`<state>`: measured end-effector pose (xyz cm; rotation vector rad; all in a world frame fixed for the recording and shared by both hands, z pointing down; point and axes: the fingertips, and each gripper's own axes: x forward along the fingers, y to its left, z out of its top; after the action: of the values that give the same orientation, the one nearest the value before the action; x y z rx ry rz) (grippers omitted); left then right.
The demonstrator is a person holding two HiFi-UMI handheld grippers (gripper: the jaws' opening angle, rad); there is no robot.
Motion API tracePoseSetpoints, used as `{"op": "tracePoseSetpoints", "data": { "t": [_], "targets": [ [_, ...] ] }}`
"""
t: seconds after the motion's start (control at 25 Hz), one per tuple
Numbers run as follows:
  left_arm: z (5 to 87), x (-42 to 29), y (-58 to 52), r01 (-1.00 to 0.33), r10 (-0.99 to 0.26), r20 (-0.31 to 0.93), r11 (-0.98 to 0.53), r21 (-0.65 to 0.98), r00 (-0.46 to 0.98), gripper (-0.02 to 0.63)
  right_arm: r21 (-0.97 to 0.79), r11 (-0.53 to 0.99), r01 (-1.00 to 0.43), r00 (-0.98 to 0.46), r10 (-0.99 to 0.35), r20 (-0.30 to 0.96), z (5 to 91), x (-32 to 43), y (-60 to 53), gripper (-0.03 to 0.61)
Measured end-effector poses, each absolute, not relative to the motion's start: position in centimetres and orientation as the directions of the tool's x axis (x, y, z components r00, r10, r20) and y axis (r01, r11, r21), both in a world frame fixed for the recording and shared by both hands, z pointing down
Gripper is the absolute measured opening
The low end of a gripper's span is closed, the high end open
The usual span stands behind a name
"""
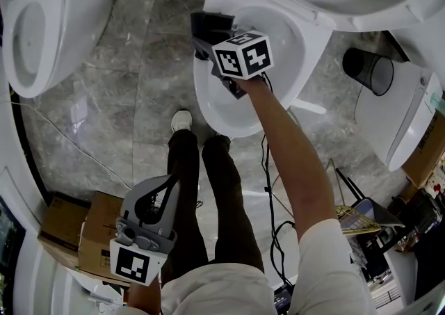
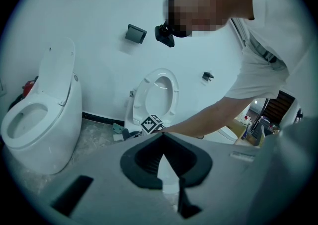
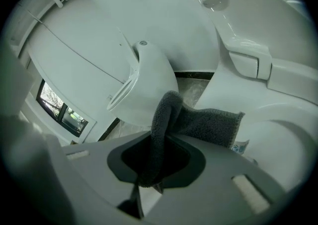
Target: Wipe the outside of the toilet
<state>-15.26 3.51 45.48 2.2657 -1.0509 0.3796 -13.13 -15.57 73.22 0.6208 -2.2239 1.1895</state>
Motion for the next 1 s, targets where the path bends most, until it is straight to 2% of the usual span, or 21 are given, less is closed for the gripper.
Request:
{"op": "tracePoseSetpoints", "data": {
  "t": [0.52,0.84,1.0],
  "targets": [
    [45.6,-17.2,3.6,-0.796,-0.622,0.496,-0.462,0.392,0.606,-0.003,-0.526,0.530,-0.665,-0.703,-0.206,0.681,73.4,-11.9,-22.6,0.061],
    [45.5,-17.0,3.5,-0.805,-0.636,0.494,-0.453,0.383,0.593,-0.003,-0.521,0.431,-0.737,-0.666,-0.333,0.667,73.5,-9.7,-27.4,0.063],
    [45.7,-16.2,3.2,-0.804,-0.644,0.482,-0.457,0.381,0.594,-0.003,-0.527,0.400,-0.750,-0.656,-0.353,0.667,73.8,-8.5,-28.1,0.063]
  ]
}}
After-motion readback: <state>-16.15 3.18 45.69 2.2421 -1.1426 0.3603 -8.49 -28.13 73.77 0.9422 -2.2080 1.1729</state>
